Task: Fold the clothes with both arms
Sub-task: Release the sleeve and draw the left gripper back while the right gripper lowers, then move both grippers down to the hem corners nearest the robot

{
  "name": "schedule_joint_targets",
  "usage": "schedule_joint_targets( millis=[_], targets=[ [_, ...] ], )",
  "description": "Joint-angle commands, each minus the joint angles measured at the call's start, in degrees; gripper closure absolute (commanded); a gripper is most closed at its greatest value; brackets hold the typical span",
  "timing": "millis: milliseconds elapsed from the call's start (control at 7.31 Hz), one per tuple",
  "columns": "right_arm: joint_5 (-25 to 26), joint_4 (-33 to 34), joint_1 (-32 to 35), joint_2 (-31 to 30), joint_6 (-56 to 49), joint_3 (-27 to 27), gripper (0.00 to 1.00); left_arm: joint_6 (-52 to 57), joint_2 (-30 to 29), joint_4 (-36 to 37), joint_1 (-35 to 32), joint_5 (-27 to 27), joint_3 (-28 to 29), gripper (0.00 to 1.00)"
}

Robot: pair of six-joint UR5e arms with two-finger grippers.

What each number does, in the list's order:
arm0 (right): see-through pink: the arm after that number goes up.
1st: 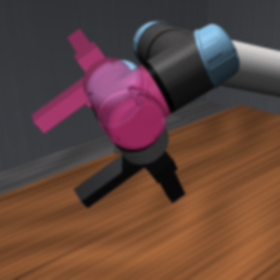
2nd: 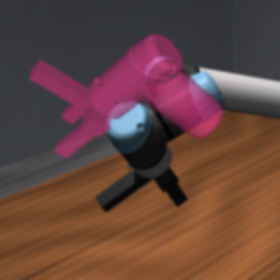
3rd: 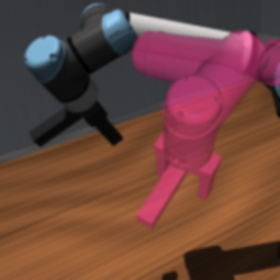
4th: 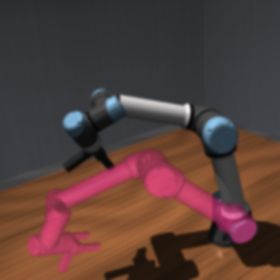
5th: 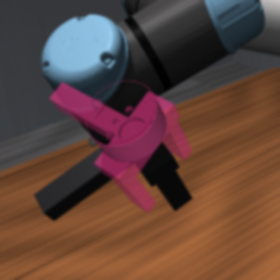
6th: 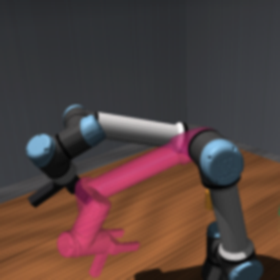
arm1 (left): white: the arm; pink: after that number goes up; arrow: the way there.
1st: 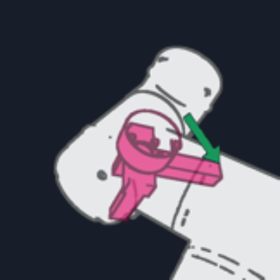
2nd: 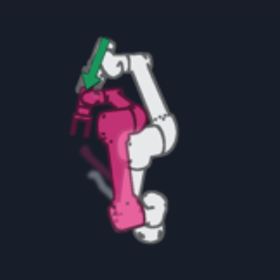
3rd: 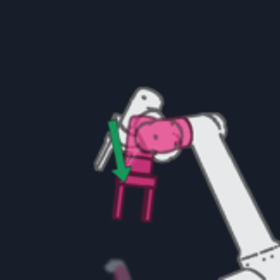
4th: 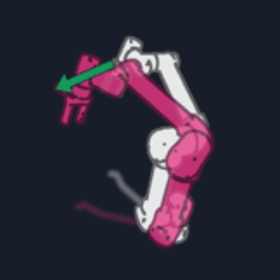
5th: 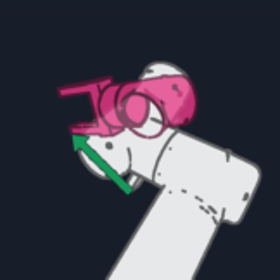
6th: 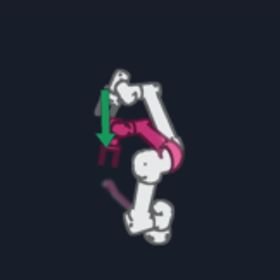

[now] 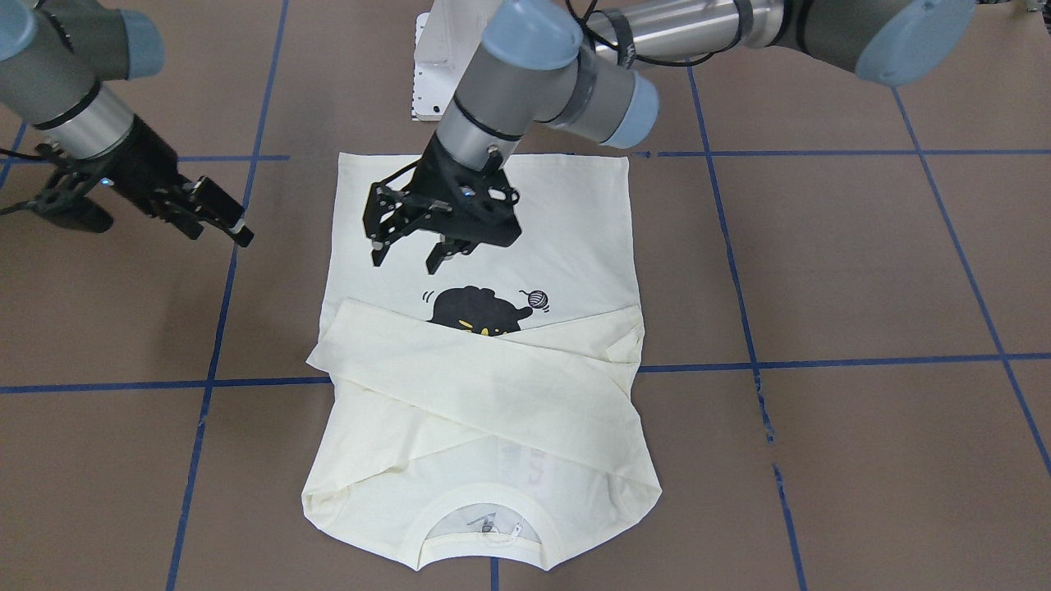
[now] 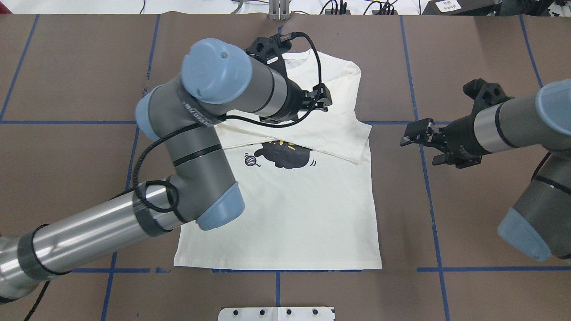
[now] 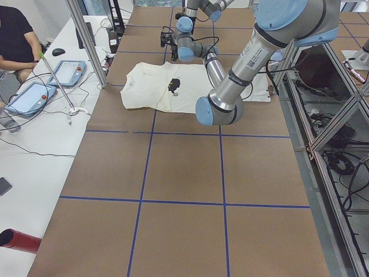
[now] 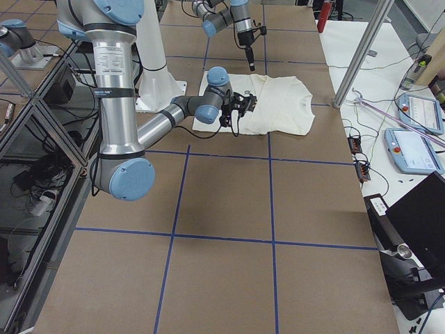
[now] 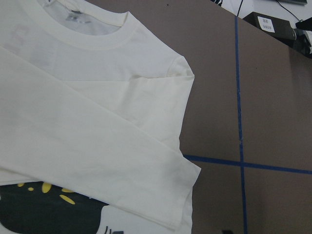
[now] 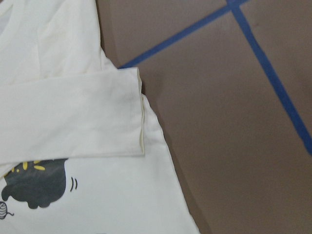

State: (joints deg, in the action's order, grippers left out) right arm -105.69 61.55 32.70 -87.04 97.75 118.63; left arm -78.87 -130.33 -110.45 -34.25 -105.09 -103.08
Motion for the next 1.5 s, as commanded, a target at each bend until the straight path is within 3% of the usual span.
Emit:
schedule_joint_targets(
  millis=[0, 137, 410, 684, 1368],
  targets=[
    [15.3, 0.5, -15.1, -2.1, 13.7, 3.4, 0.02, 2.8, 10.1, 2.6, -0.4, -0.1, -10.5, 0.29],
    [23.5, 1.5, -20.9, -2.4, 17.8, 3.7, 0.02, 2.3, 10.4, 2.8, -0.4, 0.0, -10.6, 0.29],
    [28.7, 9.1, -27.0, -2.4, 27.5, 4.7, 0.04, 2.0, 10.6, 2.8, 0.1, 0.4, -10.7, 0.28],
    [30.0, 13.4, -30.3, -3.2, 30.7, 4.7, 0.08, 2.0, 10.5, 2.8, 0.3, 2.8, -10.7, 0.27],
    [30.2, 13.8, -30.9, -2.3, 30.8, 2.6, 0.16, 2.0, 10.6, 2.8, 0.7, 3.3, -10.6, 0.27]
  ],
)
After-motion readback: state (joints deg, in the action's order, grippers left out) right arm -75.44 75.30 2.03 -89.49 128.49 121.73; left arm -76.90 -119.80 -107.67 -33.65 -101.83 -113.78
